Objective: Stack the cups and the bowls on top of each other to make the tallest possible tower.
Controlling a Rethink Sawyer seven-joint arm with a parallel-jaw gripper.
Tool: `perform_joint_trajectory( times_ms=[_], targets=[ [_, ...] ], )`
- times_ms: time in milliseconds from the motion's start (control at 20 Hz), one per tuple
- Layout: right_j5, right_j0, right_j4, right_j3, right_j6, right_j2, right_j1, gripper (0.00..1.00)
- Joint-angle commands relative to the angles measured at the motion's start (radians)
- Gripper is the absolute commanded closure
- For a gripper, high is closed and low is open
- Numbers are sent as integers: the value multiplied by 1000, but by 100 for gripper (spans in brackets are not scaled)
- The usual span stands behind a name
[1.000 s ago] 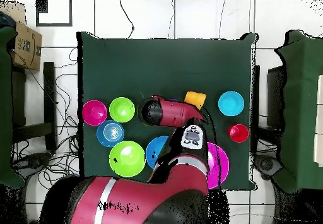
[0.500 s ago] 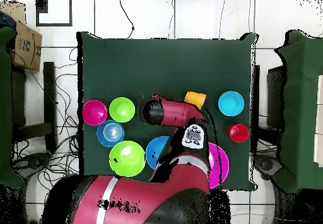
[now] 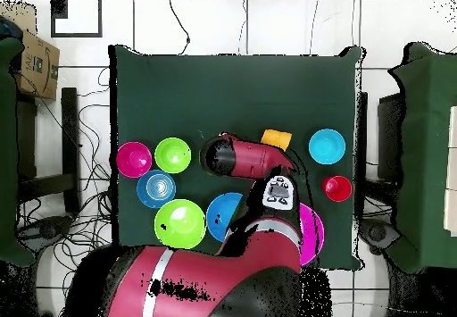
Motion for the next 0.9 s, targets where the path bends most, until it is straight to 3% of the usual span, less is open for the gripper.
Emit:
perform_joint_trajectory(
  times_ms=[50,300,650,900],
  targets=[
    [-72,-23,-31,-11,75,87,86,0],
    [-66,-30,-34,-8,66,96,76,0],
    [14,-47,-35,62,37,114,-37,0],
    [52,-67,-38,75,12,127,-77,0]
  ],
)
